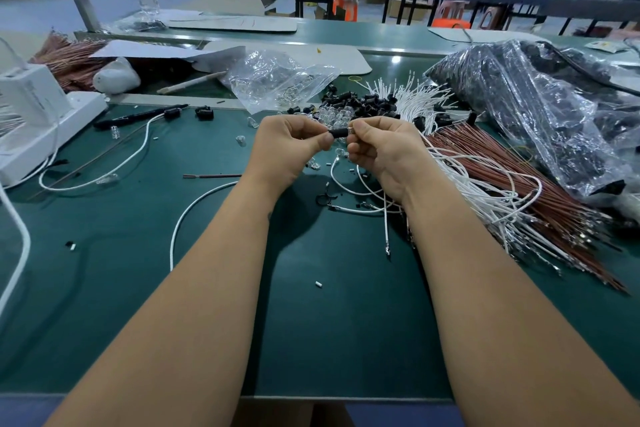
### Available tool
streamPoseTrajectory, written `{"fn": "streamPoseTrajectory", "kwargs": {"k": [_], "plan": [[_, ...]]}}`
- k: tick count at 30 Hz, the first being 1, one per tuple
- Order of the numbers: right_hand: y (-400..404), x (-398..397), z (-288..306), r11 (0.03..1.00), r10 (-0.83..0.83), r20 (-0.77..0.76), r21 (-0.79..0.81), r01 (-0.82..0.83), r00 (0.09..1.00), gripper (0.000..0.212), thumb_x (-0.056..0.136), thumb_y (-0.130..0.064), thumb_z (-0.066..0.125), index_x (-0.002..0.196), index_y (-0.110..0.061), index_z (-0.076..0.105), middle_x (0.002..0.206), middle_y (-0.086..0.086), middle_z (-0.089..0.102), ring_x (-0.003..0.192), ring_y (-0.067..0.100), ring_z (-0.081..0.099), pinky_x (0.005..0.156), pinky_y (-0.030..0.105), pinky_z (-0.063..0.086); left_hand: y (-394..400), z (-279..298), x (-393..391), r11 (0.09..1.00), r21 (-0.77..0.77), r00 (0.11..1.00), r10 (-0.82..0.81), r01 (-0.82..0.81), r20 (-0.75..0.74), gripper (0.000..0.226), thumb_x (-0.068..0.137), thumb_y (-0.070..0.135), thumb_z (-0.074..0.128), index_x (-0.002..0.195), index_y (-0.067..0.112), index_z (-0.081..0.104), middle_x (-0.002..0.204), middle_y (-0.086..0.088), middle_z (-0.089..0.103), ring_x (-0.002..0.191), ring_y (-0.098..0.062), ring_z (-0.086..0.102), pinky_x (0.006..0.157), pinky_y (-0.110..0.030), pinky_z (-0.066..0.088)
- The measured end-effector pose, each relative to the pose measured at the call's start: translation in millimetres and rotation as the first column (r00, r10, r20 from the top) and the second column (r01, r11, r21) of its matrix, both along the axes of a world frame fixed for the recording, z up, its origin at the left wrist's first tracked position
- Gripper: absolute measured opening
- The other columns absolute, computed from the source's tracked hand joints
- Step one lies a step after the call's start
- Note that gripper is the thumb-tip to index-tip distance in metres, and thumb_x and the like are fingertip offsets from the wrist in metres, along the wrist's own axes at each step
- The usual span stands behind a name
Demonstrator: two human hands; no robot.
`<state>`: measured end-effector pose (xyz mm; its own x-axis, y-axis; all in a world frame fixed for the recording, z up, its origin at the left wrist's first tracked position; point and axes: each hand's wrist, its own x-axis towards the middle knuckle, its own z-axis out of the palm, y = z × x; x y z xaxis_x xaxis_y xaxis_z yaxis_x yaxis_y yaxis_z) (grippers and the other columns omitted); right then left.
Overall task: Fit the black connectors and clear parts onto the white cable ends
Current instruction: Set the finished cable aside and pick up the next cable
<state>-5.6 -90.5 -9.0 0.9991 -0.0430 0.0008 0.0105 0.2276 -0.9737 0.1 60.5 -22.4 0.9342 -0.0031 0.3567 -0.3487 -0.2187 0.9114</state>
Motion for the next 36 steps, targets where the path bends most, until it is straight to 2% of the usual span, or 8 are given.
{"fn": "streamPoseTrajectory", "kwargs": {"k": [4, 9, 13, 15, 21, 27, 30, 36], "plan": [[-1, 0, -3, 0.999, 0.02, 0.03, -0.048, -0.019, 0.999, 0.01, 0.094, -0.005, 0.057, 0.084, -0.004, 0.061, 0.067, 0.008, 0.062, 0.053, 0.013, 0.059, 0.056, 0.024, 0.054, 1, -1, 0, 1.0, -0.02, 1.0, -0.009, 0.009, 0.008, 0.007, 0.078, 0.003, 0.076, 0.081, 0.006, 0.071, 0.069, -0.003, 0.068, 0.063, -0.008, 0.061, 0.068, -0.017, 0.052], [4, 4, -5, 0.984, -0.04, 0.059, -0.17, 0.05, 0.997, 0.014, 0.095, -0.005, 0.057, 0.082, -0.006, 0.061, 0.066, 0.008, 0.061, 0.049, 0.012, 0.059, 0.053, 0.024, 0.054, 2, -2, 3, 0.997, 0.073, 1.0, -0.01, 0.012, -0.018, 0.006, 0.081, 0.005, 0.073, 0.082, 0.011, 0.072, 0.073, -0.005, 0.07, 0.07, -0.014, 0.062, 0.075, -0.029, 0.053], [7, 3, -2, 0.948, -0.069, 0.185, -0.295, 0.122, 0.98, 0.013, 0.094, -0.004, 0.055, 0.086, -0.009, 0.064, 0.066, 0.006, 0.062, 0.051, 0.011, 0.058, 0.053, 0.023, 0.052, 5, -4, 8, 0.992, 0.12, 0.999, 0.047, -0.048, 0.007, 0.012, 0.089, 0.005, 0.062, 0.083, 0.012, 0.07, 0.07, 0.0, 0.068, 0.063, -0.011, 0.054, 0.063, -0.02, 0.043], [6, 2, 1, 0.952, -0.092, 0.24, -0.264, 0.157, 0.966, 0.014, 0.095, -0.004, 0.054, 0.088, -0.011, 0.065, 0.066, 0.005, 0.063, 0.051, 0.01, 0.058, 0.052, 0.022, 0.051, 7, -3, 10, 0.994, 0.071, 0.997, 0.077, -0.077, 0.01, 0.014, 0.092, 0.004, 0.057, 0.085, 0.012, 0.067, 0.067, 0.002, 0.065, 0.057, -0.005, 0.051, 0.056, -0.012, 0.039], [4, 0, 5, 0.971, -0.14, 0.257, -0.151, 0.183, 0.956, 0.014, 0.094, -0.005, 0.057, 0.088, -0.012, 0.068, 0.061, 0.003, 0.062, 0.05, 0.012, 0.056, 0.051, 0.023, 0.051, 5, 4, 8, 0.989, -0.139, 0.998, -0.045, 0.051, 0.049, 0.019, 0.099, 0.005, 0.045, 0.094, 0.021, 0.054, 0.078, 0.007, 0.064, 0.079, -0.009, 0.056, 0.08, -0.018, 0.044], [6, 1, 4, 0.97, -0.123, 0.244, -0.175, 0.169, 0.962, 0.015, 0.092, -0.005, 0.058, 0.085, -0.013, 0.069, 0.064, 0.004, 0.063, 0.05, 0.012, 0.057, 0.052, 0.023, 0.05, 3, 12, 3, 0.883, -0.407, 0.973, -0.211, 0.232, 0.096, 0.019, 0.099, 0.006, 0.044, 0.091, 0.021, 0.051, 0.081, 0.008, 0.069, 0.09, -0.007, 0.06, 0.078, -0.013, 0.041], [5, 1, 2, 0.967, -0.124, 0.245, -0.187, 0.172, 0.962, 0.015, 0.091, -0.003, 0.058, 0.087, -0.012, 0.069, 0.064, 0.004, 0.064, 0.051, 0.012, 0.058, 0.053, 0.023, 0.05, 3, 14, 2, 0.86, -0.437, 0.965, -0.244, 0.263, 0.099, 0.019, 0.099, 0.008, 0.044, 0.089, 0.023, 0.049, 0.08, 0.013, 0.071, 0.089, -0.007, 0.059, 0.079, -0.024, 0.036], [5, 0, 3, 0.969, -0.122, 0.249, -0.18, 0.17, 0.961, 0.018, 0.093, -0.004, 0.055, 0.088, -0.014, 0.069, 0.06, 0.003, 0.061, 0.048, 0.012, 0.054, 0.049, 0.023, 0.049, 3, 15, -1, 0.821, -0.448, 0.933, -0.344, 0.353, 0.104, 0.018, 0.099, 0.005, 0.042, 0.091, 0.02, 0.05, 0.081, 0.011, 0.072, 0.09, -0.005, 0.063, 0.084, -0.014, 0.043]]}}
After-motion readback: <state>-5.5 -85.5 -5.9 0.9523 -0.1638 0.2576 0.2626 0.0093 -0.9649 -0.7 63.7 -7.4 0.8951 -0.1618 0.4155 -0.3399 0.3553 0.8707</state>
